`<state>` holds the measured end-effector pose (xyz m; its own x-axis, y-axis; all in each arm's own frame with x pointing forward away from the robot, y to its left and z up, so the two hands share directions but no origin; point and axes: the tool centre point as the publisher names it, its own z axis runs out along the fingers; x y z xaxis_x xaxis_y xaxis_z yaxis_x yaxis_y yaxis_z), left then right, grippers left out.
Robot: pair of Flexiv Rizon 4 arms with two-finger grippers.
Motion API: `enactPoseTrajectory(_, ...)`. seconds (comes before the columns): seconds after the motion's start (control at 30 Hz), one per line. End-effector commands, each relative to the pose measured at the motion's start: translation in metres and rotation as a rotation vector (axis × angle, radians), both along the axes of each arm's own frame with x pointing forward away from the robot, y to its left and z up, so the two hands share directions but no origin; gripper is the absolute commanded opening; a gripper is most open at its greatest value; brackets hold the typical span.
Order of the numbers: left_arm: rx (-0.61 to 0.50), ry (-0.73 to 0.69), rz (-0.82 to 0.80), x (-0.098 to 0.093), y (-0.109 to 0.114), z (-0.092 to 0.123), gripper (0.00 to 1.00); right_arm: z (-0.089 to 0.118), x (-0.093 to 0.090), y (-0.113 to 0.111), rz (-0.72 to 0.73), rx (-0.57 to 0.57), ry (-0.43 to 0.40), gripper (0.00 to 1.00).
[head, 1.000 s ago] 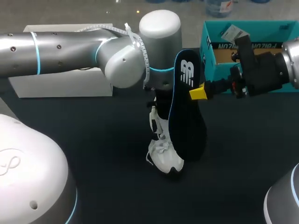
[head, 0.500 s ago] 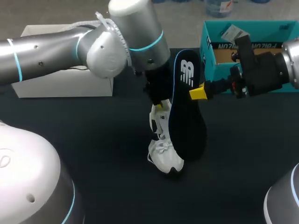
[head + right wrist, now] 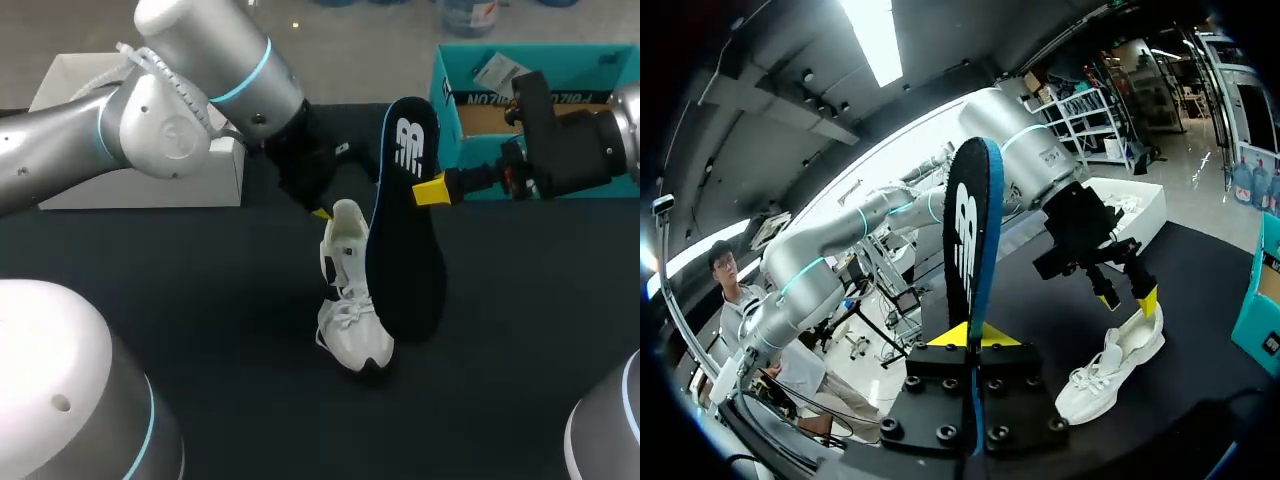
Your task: Take the shoe out of the shoebox, open the shoe tongue, remove and reinsert the insole, then place the shoe into the shoebox
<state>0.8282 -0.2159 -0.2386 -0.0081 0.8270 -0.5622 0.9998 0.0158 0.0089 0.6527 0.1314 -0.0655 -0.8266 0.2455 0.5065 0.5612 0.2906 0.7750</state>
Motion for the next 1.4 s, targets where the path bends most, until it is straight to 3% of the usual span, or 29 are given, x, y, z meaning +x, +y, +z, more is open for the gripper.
enactPoseTrajectory(0.03, -0.028, -0.004, 0.000, -0.001, 0.002, -0.002, 1.00, -0.010, 0.017, -0.041, -0.022, 0.099, 0.084, 0.00)
enactPoseTrajectory(0.17, -0.028, -0.004, 0.000, -0.001, 0.002, -0.002, 1.00, -0.014, 0.043, -0.074, -0.068, 0.083, 0.135, 0.00)
enactPoseTrajectory(0.67, -0.028, -0.004, 0.000, -0.001, 0.002, -0.002, 1.00, -0.014, 0.043, -0.074, -0.068, 0.083, 0.135, 0.00)
enactPoseTrajectory(0.97, -0.337, -0.048, 0.028, -0.003, -0.004, 0.047, 1.00, -0.027, 0.093, -0.085, -0.066, 0.276, 0.324, 0.00)
enactPoseTrajectory(1.17, -0.461, -0.048, 0.019, -0.004, 0.003, 0.072, 1.00, -0.029, 0.117, -0.086, -0.004, 0.281, 0.418, 0.00)
enactPoseTrajectory(1.4, -0.604, -0.073, -0.020, -0.008, 0.007, 0.105, 1.00, -0.028, 0.132, -0.085, 0.103, 0.241, 0.524, 0.00)
